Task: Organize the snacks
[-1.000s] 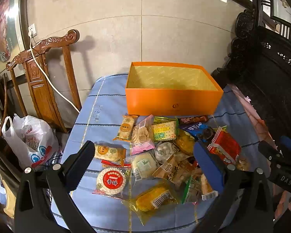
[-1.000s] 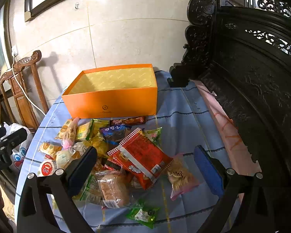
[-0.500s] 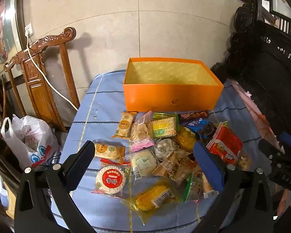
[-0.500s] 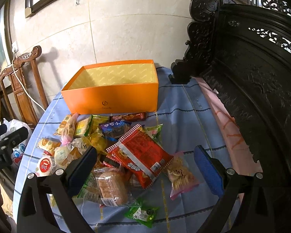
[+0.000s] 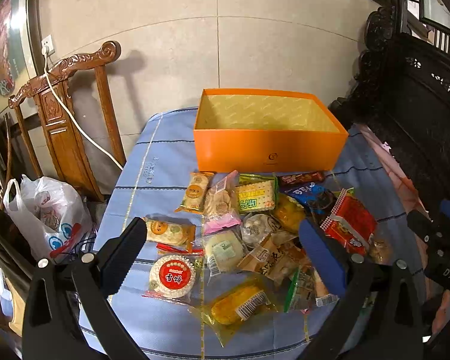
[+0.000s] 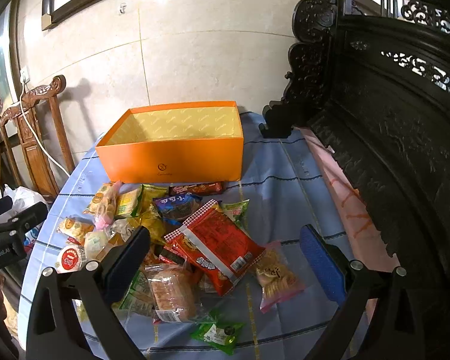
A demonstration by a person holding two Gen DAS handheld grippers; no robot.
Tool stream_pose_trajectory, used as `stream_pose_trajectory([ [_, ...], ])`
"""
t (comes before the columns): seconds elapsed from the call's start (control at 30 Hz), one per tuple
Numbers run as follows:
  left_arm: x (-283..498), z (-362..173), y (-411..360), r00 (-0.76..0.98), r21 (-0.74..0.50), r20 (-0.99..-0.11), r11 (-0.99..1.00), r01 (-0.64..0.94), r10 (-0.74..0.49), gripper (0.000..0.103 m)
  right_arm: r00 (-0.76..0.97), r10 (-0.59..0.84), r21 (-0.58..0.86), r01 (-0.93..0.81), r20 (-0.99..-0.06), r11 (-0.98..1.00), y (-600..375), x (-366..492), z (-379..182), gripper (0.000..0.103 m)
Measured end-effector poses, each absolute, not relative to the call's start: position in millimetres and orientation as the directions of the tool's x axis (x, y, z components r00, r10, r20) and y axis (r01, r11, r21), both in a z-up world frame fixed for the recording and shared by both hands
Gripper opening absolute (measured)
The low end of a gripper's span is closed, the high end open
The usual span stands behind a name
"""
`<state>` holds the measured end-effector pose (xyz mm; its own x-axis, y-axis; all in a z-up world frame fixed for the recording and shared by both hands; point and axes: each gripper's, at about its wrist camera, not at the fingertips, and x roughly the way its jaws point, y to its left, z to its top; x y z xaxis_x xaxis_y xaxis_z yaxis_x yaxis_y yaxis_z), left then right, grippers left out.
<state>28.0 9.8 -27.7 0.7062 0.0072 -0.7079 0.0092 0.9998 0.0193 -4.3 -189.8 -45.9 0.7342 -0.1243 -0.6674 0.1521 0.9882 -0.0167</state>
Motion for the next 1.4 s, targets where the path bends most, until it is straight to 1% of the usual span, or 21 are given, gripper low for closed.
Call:
stream_pose_trajectory([
  [0.53, 25, -28, 3, 0.710, 0.032, -0.705, 0.999, 0.042, -0.008, 0.099, 0.738, -0.128, -0.031, 0.143, -0.662, 0.989, -184, -6, -44, 0.100],
  [0.83, 25, -28, 3, 0.702, 0.027, -0.712, 0.998, 0.052, -0.017, 0.099, 0.733, -0.122, -0.002, 0.162, -0.669, 0.987, -189, -5, -47, 0.100],
  [1.1, 27, -31, 2, 0.695, 0.034, -0.719, 0.998, 0.052, -0.012, 0.099, 0.729, -0.118, -0.003, 0.157, -0.674, 0.988, -188, -4, -49, 0.100],
  [1.23, 29, -35, 0, 0.686, 0.040, -0.727, 0.997, 0.060, -0.012, 0.099, 0.722, -0.097, 0.017, 0.149, -0.685, 0.989, -187, -1, -53, 0.100],
  [1.33, 25, -44, -2, 0.677, 0.043, -0.735, 0.994, 0.099, -0.035, 0.099, 0.714, -0.080, 0.026, 0.136, -0.695, 0.990, -188, 1, -59, 0.100],
  [1.4, 19, -53, -5, 0.667, 0.044, -0.741, 0.986, 0.164, -0.078, 0.099, 0.705, -0.061, 0.040, 0.126, -0.707, 0.991, -192, 1, -67, 0.100],
])
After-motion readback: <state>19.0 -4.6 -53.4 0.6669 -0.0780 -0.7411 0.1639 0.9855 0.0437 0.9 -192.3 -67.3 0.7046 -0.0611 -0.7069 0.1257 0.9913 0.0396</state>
